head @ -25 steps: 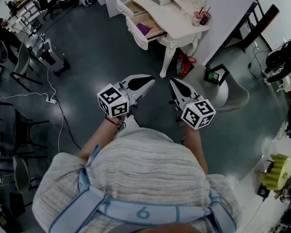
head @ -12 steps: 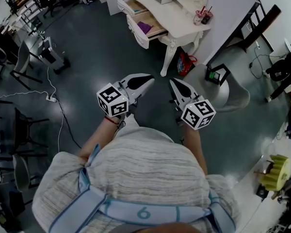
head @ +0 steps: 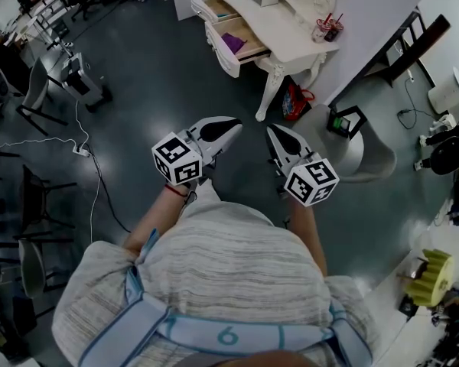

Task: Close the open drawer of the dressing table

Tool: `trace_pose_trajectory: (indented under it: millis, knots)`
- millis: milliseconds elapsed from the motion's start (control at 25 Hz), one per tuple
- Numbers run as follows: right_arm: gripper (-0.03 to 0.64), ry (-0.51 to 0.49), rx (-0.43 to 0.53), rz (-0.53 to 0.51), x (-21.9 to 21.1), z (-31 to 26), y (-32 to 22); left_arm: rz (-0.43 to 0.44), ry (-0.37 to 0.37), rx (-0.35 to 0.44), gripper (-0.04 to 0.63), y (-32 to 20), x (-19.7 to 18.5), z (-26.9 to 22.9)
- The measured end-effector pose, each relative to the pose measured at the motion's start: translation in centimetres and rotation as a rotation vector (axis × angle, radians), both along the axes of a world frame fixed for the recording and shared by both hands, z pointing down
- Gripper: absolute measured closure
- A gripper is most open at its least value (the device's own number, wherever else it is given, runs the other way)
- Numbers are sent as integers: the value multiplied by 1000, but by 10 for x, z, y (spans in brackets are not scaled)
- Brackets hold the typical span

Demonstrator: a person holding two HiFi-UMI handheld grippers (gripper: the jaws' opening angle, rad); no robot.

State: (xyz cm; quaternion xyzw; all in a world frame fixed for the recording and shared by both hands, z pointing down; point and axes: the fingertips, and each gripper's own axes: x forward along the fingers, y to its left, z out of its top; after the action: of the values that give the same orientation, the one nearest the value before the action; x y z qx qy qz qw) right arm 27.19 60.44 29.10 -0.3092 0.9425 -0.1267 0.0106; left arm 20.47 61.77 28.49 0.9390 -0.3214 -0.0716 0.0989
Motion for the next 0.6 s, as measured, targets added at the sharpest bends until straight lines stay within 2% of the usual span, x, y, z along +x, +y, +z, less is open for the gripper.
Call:
trace_pose_trajectory:
  millis: [360,600]
  knots:
    - [606,24,-29,-11,-36,11,-39,-49,22,-35,569,-34,-43,12]
    - [606,9,-49,-15,-73,14,-88,-78,35,-57,569,-82,-85,19]
